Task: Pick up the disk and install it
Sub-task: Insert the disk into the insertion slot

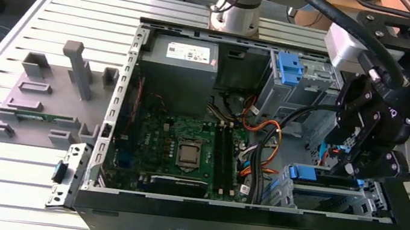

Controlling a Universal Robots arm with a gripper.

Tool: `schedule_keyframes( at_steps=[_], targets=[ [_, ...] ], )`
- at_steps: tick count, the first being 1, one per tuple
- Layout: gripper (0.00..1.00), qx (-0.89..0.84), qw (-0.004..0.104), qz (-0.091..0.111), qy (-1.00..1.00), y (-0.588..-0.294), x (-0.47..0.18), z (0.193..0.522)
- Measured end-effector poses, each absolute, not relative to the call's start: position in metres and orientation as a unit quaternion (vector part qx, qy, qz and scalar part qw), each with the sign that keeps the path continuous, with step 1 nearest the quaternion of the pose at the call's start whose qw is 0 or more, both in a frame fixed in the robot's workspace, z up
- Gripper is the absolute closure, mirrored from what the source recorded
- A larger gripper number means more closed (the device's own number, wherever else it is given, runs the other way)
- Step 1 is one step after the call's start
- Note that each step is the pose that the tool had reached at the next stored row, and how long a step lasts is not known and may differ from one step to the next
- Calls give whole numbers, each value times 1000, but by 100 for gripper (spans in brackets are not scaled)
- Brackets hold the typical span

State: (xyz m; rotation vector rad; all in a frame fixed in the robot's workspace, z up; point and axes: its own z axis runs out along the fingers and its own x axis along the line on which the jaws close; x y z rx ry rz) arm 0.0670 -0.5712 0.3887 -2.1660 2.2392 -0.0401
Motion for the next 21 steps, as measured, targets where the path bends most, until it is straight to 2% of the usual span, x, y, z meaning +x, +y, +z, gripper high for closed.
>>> schedule_keyframes(
  at_steps=[21],
  targets=[
    [51,-695,13,-13,719,-569,82,380]
  ],
)
